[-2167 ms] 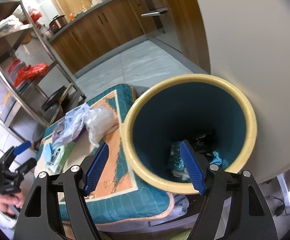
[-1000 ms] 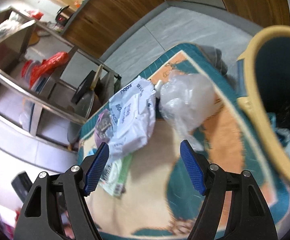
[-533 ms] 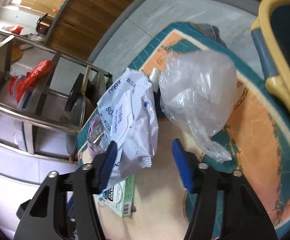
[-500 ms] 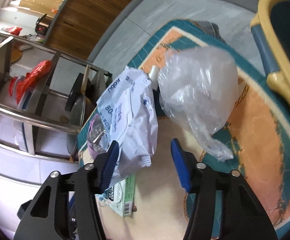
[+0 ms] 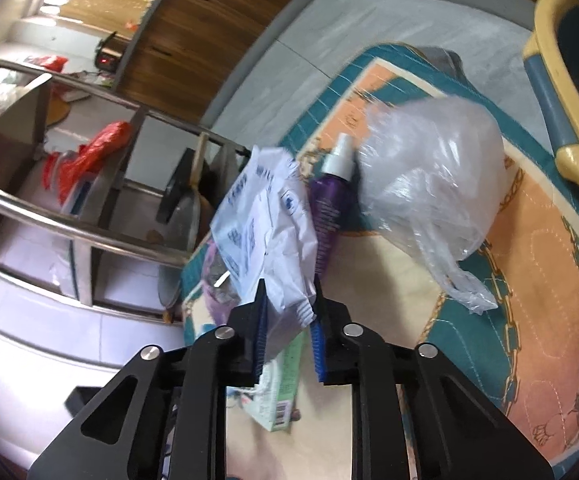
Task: Collect trash
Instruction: 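Grasp the white wipes packet with the right gripper while the left grasps the blue mask, then carry the wipes packet and blue mask over the teal bin with both grippers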
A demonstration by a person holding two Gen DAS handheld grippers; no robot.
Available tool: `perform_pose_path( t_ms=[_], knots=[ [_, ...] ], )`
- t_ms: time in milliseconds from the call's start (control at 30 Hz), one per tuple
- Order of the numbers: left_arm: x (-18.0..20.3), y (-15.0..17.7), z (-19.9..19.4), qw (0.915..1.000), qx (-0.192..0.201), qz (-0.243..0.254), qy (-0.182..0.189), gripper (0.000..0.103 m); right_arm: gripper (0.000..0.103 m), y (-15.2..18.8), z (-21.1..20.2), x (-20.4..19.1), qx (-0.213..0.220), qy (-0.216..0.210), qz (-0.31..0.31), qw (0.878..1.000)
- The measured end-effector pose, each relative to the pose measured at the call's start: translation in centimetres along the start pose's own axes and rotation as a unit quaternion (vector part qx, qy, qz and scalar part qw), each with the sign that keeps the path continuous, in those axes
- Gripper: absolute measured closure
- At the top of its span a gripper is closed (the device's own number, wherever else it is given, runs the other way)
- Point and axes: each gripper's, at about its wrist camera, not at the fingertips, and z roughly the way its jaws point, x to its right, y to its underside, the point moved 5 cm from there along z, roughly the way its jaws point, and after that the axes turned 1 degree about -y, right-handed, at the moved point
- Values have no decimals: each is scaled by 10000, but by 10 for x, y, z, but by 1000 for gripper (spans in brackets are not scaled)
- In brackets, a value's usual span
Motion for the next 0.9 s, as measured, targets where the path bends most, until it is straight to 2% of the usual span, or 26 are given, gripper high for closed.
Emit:
perform_pose_path(
  t_ms=[133, 233, 333, 367, 533, 700, 900],
  knots=[
    [-2, -2, 5, 9999, 2, -144, 75, 30, 87, -1, -16, -14, 166, -200, -168, 9995],
    [-4, -2, 9, 9999, -33, -121, 35, 39, 88, -3, -28, -22, 295, -257, -247, 9989],
    [-5, 2, 13, 9998, -154, 16, -136, 61, 88, -4, -43, -27, 395, -288, -394, 9980],
    [-5, 3, 15, 9997, -191, 24, -117, 74, 88, -4, -46, -27, 410, -283, -435, 9978],
    [-2, 6, 13, 9987, -205, 343, -322, 97, 88, -2, -69, -22, 455, -259, -606, 9968],
    [0, 5, -1, 9977, -34, 488, -479, 101, 88, -2, -94, -13, 500, -211, -787, 9954],
    [5, -1, -34, 9956, 452, 549, -608, 101, 88, -5, -125, -5, 611, -374, -808, 9942]
  ],
)
